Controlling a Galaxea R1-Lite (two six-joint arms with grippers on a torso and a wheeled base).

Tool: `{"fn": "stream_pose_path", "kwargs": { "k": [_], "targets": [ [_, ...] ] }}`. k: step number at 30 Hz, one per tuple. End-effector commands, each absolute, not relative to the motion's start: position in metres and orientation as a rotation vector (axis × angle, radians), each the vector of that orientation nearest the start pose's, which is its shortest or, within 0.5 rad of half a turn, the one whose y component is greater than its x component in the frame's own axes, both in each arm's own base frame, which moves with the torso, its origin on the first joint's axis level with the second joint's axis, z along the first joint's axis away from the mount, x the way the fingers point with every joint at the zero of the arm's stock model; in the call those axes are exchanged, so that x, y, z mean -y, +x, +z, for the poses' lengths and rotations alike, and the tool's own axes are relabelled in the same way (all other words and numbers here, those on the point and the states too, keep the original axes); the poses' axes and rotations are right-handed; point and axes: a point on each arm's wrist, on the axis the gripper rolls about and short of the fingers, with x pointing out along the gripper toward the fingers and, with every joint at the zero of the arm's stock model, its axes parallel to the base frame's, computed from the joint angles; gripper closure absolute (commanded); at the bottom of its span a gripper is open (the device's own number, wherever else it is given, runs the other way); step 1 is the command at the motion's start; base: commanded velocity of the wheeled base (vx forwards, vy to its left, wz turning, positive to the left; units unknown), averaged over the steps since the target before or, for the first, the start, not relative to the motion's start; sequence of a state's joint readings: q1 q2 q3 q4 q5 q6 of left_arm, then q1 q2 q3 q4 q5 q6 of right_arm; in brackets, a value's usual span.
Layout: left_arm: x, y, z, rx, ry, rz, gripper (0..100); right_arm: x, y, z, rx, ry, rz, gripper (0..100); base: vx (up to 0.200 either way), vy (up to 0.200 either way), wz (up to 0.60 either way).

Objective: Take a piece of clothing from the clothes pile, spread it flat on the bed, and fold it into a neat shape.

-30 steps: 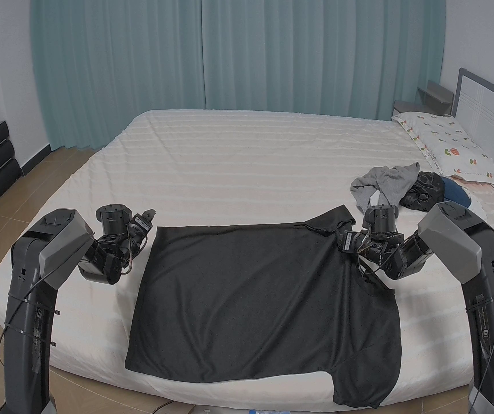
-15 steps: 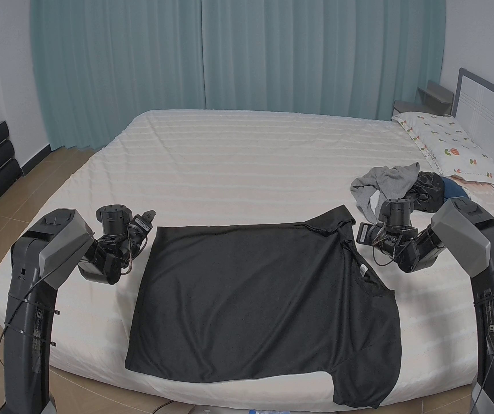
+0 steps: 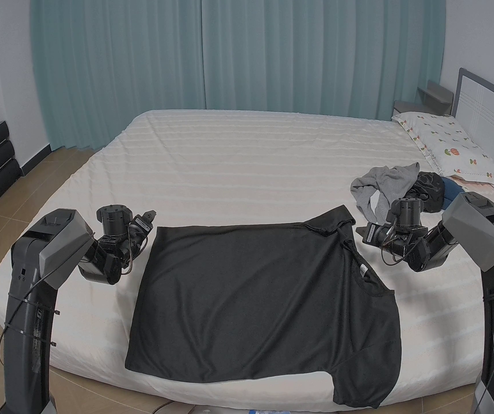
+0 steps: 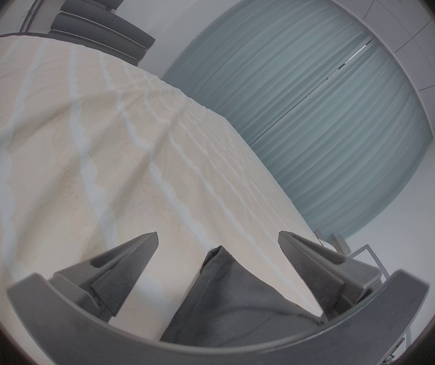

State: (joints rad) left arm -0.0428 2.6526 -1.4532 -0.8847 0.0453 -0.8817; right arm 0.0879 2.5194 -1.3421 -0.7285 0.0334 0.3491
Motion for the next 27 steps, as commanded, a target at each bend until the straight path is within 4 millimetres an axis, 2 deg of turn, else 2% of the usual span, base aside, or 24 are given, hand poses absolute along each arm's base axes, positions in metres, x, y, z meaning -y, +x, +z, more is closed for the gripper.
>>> {"fn": "stream_pose_path", "kwargs": {
  "k": [1,8,14,15,22,27],
  "targets": [
    [0.02,0.496,-0.027,-0.292,-0.859,0.141,0,-0.058,0.464,0.007,-0.469,0.324,0.076,0,0.0,0.0,0.0],
    [0.02,0.496,-0.027,-0.292,-0.859,0.141,0,-0.08,0.464,-0.008,-0.5,0.296,0.113,0,0.0,0.0,0.0],
    [0.021,0.496,-0.026,-0.292,-0.858,0.137,0,-0.079,0.467,-0.018,-0.509,0.256,0.113,0,0.0,0.0,0.0],
    [0.021,0.496,-0.026,-0.292,-0.858,0.137,0,-0.079,0.467,-0.019,-0.512,0.252,0.113,100,0.0,0.0,0.0],
    [0.021,0.496,-0.025,-0.29,-0.858,0.137,0,-0.072,0.468,-0.018,-0.517,0.252,0.095,100,0.0,0.0,0.0],
    [0.021,0.496,-0.026,-0.292,-0.858,0.137,0,-0.055,0.473,-0.002,-0.473,0.269,0.064,100,0.0,0.0,0.0]
  ]
}}
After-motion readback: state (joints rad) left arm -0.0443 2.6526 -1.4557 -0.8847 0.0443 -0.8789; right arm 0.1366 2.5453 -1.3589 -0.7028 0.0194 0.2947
